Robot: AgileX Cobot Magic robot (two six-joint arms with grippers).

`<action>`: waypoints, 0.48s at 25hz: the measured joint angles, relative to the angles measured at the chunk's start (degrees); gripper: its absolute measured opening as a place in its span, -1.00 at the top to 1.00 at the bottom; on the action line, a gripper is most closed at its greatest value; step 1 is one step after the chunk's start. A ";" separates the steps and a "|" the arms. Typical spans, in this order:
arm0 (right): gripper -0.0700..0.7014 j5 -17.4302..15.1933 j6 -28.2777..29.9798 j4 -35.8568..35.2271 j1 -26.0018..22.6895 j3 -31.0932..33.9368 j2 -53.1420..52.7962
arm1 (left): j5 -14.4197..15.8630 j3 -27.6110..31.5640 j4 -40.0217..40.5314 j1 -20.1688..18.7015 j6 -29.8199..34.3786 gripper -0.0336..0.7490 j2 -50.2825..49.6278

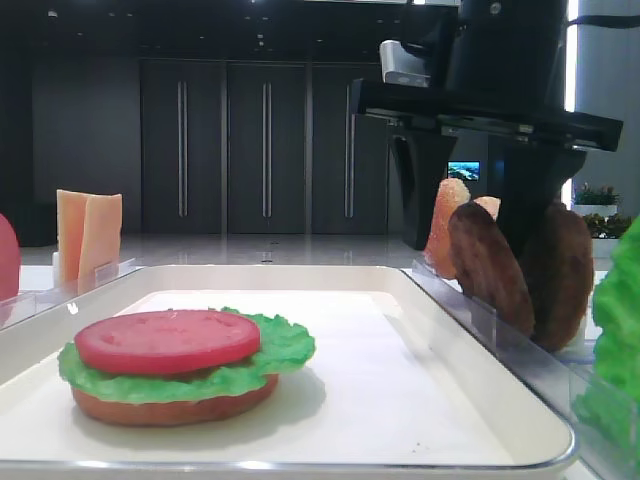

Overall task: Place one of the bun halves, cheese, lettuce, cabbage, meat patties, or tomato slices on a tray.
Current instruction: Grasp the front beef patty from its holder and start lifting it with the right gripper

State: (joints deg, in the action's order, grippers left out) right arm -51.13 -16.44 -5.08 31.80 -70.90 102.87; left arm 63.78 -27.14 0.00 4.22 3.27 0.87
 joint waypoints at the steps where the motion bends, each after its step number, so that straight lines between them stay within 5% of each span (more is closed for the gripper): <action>1: -0.34 0.01 0.00 0.00 0.00 0.01 0.07 | 0.00 0.00 0.00 0.00 0.00 -0.13 0.00; 12: 0.35 -0.37 0.00 1.30 0.00 -0.07 0.17 | 0.00 0.00 0.00 0.00 0.00 -0.13 0.00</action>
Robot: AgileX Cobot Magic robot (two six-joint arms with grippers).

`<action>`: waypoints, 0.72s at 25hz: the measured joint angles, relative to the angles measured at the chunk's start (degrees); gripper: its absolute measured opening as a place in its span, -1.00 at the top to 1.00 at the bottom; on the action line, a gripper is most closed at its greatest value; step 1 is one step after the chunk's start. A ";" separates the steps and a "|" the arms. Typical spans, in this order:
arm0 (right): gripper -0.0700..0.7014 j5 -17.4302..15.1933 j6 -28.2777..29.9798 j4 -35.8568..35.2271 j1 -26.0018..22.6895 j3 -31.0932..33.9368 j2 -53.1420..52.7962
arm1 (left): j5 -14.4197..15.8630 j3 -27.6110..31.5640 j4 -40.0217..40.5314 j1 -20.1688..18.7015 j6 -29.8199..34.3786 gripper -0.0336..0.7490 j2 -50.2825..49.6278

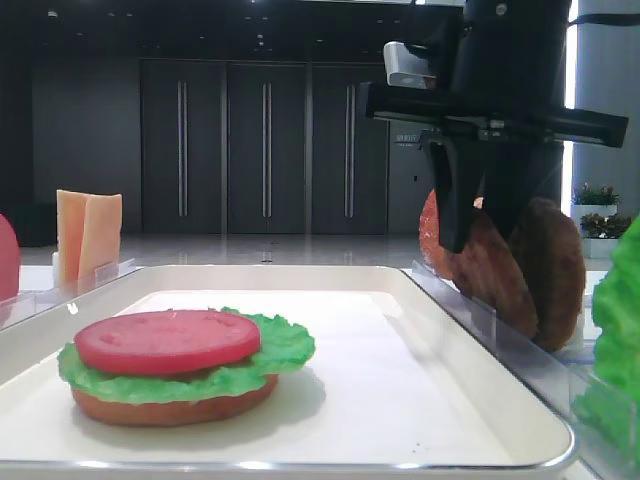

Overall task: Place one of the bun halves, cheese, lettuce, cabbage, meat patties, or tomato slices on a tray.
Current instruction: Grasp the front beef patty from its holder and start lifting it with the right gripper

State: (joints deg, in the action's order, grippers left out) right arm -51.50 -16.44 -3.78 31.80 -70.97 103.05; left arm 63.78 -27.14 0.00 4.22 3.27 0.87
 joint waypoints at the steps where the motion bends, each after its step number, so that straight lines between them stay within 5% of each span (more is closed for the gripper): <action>1: 0.36 -0.19 0.00 0.07 0.00 -0.07 0.00 | 0.00 0.00 0.00 0.00 0.00 -0.13 0.00; 18: 0.50 -3.87 -1.20 -0.02 1.17 -0.28 -8.38 | 0.00 0.00 0.00 0.00 0.00 -0.13 0.00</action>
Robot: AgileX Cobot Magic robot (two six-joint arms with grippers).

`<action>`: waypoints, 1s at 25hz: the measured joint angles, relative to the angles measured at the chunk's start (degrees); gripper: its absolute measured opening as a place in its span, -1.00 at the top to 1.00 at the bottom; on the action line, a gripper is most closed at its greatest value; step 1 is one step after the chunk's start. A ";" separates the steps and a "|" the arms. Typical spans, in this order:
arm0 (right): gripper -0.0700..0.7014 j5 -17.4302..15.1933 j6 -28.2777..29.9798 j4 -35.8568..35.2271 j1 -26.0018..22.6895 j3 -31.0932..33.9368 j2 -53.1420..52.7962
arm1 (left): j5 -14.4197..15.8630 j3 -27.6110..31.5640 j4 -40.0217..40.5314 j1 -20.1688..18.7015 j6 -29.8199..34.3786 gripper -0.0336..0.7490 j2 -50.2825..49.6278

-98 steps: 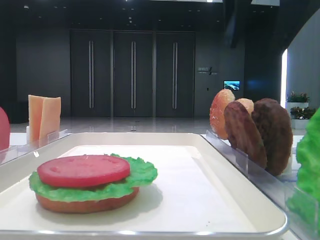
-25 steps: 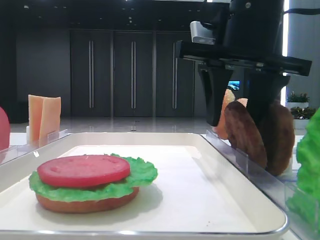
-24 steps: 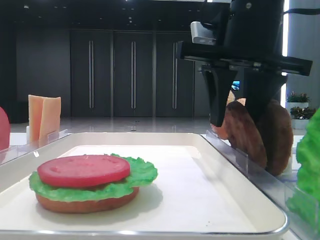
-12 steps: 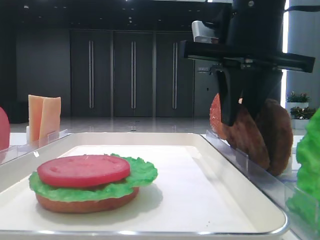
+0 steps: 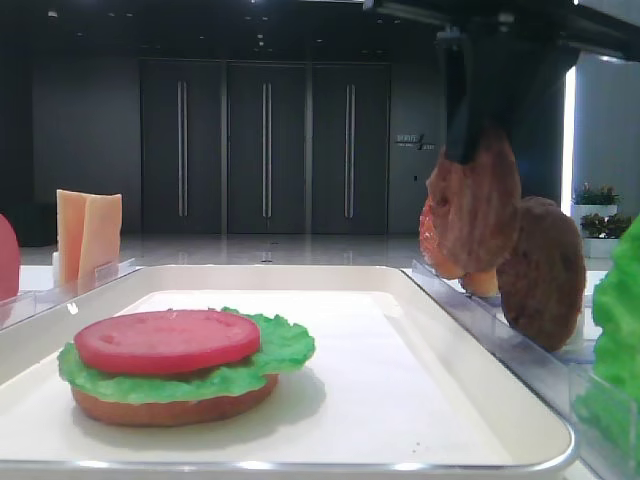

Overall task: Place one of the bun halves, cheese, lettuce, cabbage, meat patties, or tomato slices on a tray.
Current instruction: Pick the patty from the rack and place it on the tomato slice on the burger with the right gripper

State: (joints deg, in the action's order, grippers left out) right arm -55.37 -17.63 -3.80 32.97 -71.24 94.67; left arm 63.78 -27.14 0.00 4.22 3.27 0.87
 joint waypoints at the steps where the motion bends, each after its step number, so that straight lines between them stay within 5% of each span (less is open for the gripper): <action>1: 0.50 -0.07 -0.29 -0.11 0.44 0.00 -1.09 | 0.00 0.00 0.00 0.00 0.00 -0.13 0.00; 7: 0.50 -2.08 -1.64 -0.28 3.36 0.05 -7.39 | 0.00 0.00 0.00 0.00 0.00 -0.13 0.00; 16: 0.50 -9.39 -4.10 -1.21 6.70 0.94 -18.35 | 0.00 0.00 0.00 0.00 0.00 -0.13 0.00; 21: 0.50 -7.97 -8.78 -1.47 11.52 8.64 -24.22 | 0.00 0.00 0.00 0.00 0.00 -0.13 0.00; 25: 0.50 -2.93 -10.39 -4.31 14.25 14.58 -29.09 | 0.00 0.00 0.00 0.00 0.00 -0.13 0.00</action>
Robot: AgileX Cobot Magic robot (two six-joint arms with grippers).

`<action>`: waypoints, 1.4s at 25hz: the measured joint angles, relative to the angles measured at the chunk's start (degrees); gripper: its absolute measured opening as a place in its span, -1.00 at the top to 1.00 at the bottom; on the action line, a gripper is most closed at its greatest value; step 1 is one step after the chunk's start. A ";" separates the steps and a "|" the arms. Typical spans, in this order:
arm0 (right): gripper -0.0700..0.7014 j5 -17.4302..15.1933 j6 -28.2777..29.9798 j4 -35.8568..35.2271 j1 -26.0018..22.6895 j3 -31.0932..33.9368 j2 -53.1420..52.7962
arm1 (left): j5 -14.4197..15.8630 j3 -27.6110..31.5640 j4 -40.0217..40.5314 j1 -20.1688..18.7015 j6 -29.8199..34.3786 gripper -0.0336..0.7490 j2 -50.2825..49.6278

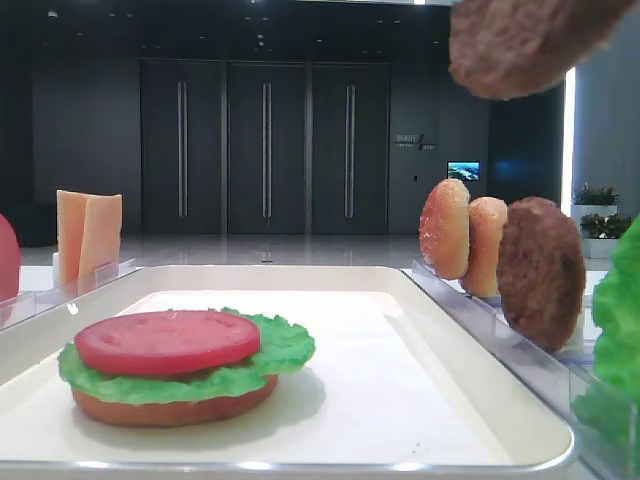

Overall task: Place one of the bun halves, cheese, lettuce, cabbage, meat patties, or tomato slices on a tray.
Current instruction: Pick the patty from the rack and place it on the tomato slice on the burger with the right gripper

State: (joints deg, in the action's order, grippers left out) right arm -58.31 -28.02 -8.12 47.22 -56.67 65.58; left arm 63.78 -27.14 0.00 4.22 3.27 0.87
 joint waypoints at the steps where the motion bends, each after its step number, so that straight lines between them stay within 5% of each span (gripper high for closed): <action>1: 0.50 1.65 0.13 -0.79 0.13 1.04 -0.89 | 0.00 0.00 0.00 0.00 0.00 -0.13 0.00; 6: 0.50 11.39 5.32 -6.82 0.09 4.45 -1.57 | 0.00 0.00 0.00 0.00 0.00 -0.13 0.00; 10: 0.50 18.56 19.60 -22.86 -0.39 6.88 0.23 | 0.00 0.00 0.00 0.00 0.00 -0.13 0.00; 13: 0.50 20.56 33.93 -37.58 -2.44 7.41 3.48 | 0.00 0.00 0.00 0.00 0.00 -0.13 0.00; 21: 0.50 17.63 70.35 -74.43 -7.64 7.74 15.38 | 0.00 0.00 0.00 0.00 0.00 -0.13 0.00; 28: 0.50 14.68 83.22 -86.08 -8.36 7.74 25.12 | 0.00 0.00 0.00 0.00 0.00 -0.13 0.00; 35: 0.50 13.97 89.11 -89.08 -9.44 7.74 29.16 | 0.00 0.00 0.00 0.00 0.00 -0.13 0.00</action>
State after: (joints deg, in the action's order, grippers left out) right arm -44.34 61.09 -97.20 37.78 -48.93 94.74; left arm 63.78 -27.14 0.00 4.22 3.27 0.87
